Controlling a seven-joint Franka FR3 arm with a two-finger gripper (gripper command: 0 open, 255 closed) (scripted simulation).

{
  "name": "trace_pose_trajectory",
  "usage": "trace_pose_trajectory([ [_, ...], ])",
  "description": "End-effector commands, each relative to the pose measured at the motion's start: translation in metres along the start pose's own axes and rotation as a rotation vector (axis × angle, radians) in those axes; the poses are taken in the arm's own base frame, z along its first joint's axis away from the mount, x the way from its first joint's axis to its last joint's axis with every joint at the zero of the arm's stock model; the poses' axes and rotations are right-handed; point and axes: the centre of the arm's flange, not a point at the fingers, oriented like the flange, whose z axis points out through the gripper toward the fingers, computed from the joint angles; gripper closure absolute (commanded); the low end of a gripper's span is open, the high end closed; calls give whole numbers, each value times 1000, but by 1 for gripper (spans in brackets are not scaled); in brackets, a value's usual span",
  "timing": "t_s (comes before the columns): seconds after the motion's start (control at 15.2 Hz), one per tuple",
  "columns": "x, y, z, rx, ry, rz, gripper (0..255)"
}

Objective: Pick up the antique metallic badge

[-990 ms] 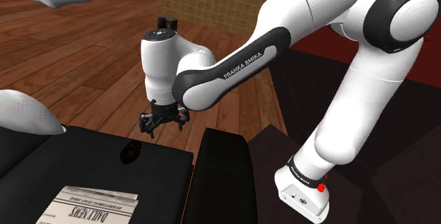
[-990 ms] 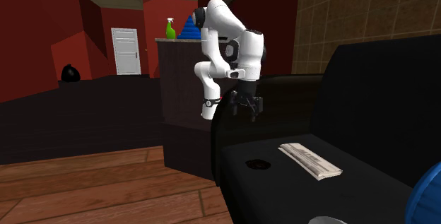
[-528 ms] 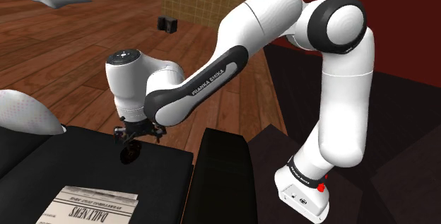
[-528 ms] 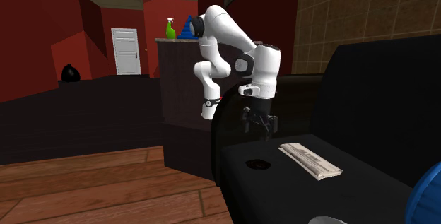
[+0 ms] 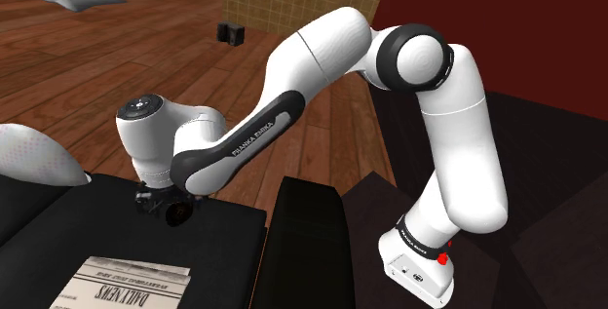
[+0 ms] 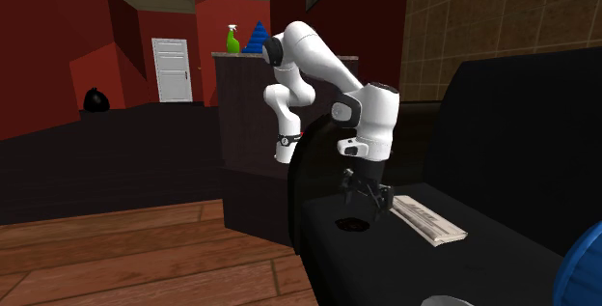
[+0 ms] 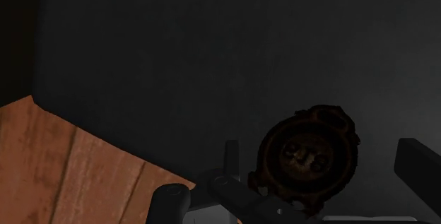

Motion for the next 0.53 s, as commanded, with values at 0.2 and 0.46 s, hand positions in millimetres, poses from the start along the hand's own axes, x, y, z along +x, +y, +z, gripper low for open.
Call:
trace_pose_trajectory([
  [0.2,-1,-4,25,0,1,1,0],
  [0.46,0,-4,24,0,1,1,255],
])
